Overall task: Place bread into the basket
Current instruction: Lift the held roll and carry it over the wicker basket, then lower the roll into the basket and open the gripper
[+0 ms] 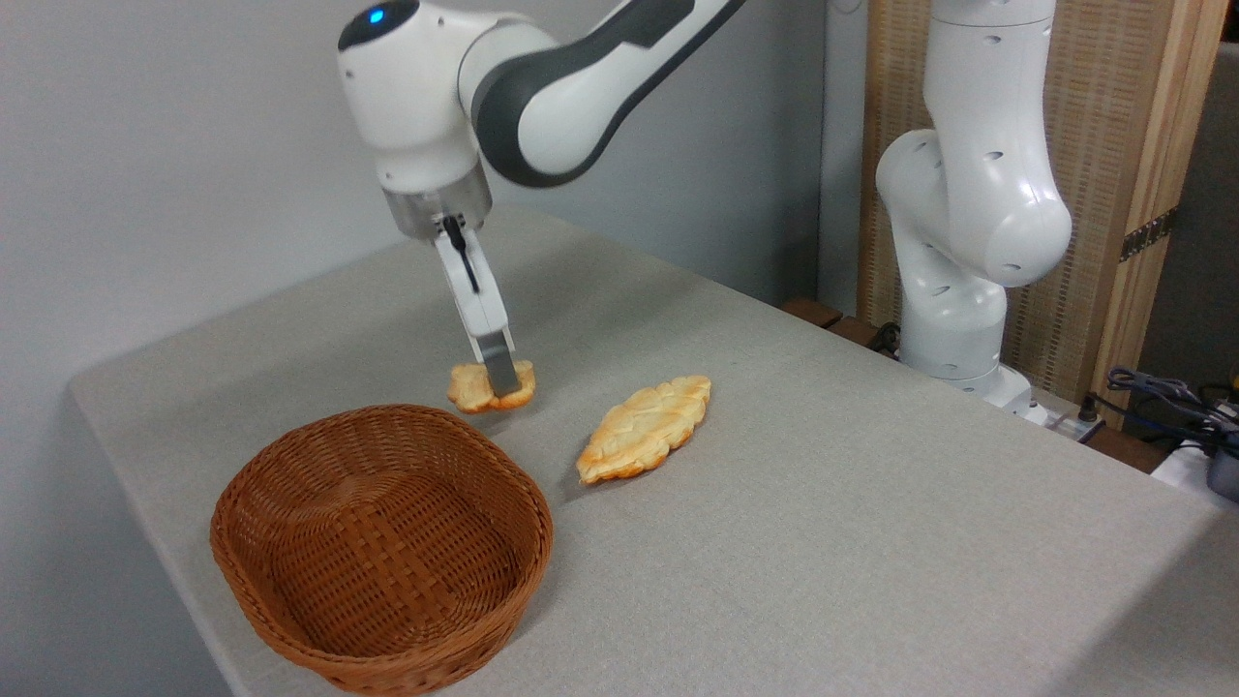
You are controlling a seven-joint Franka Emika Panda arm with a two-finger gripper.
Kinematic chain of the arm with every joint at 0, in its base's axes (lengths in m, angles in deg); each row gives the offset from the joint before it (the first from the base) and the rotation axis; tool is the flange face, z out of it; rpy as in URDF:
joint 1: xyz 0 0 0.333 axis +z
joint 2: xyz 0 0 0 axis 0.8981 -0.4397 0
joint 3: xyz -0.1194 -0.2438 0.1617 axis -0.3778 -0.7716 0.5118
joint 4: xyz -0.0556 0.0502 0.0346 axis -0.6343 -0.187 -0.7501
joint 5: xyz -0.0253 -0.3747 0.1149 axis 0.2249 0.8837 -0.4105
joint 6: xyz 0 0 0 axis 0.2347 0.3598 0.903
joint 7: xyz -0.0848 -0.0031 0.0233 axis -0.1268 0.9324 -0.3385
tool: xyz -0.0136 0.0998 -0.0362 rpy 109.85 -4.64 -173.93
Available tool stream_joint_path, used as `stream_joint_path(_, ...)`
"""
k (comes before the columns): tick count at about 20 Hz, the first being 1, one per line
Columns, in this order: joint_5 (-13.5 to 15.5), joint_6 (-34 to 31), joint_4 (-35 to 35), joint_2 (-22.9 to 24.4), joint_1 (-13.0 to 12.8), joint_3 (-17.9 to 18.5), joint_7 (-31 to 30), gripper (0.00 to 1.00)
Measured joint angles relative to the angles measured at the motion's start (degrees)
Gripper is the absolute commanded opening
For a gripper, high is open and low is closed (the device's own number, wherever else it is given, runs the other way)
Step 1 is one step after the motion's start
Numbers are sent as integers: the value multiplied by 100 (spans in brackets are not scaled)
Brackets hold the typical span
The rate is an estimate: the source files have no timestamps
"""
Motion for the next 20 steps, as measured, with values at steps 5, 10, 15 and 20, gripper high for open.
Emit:
stream_joint_path(5, -4, -330, -485, 307, 65, 320, 4, 26)
stream_joint_path(10, -17, -88, -816, 271, 110, 642, 24, 53)
stream_joint_path(15, -117, 580, -824, -95, 166, 693, 24, 100)
stream_joint_path(20, -304, 660, -844, -205, 196, 703, 25, 100)
